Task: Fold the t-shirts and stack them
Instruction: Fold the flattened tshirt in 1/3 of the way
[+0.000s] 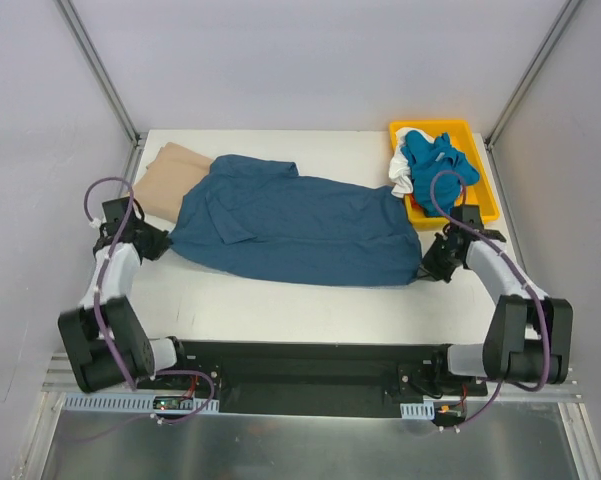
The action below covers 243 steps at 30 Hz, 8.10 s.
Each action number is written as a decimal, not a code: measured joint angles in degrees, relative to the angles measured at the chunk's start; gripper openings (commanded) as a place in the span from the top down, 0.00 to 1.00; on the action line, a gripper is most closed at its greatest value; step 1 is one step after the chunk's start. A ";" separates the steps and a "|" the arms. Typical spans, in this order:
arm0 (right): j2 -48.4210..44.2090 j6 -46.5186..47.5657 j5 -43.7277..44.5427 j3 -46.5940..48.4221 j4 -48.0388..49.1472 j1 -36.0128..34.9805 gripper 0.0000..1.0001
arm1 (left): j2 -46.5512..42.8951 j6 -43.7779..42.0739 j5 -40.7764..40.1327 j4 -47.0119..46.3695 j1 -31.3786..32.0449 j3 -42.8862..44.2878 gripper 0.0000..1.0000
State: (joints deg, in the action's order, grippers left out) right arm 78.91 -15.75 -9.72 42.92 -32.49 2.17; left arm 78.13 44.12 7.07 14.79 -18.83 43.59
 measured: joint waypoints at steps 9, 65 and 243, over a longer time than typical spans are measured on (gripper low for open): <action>-16.22 5.46 -0.90 21.77 -9.18 0.22 0.99 | -26.86 1.09 1.90 2.21 0.09 9.53 1.00; -18.95 15.34 0.66 22.40 7.87 2.54 0.94 | -25.14 -5.31 5.81 -1.16 0.35 15.69 0.96; 7.23 6.38 17.03 9.70 -20.04 -7.23 0.98 | -8.24 0.72 -3.02 -1.01 14.80 -11.21 0.01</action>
State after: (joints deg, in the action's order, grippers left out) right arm 86.15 -9.37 7.31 52.62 -52.53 -5.06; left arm 69.89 44.84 4.05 13.78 -4.03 32.38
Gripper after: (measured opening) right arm 0.013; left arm 0.993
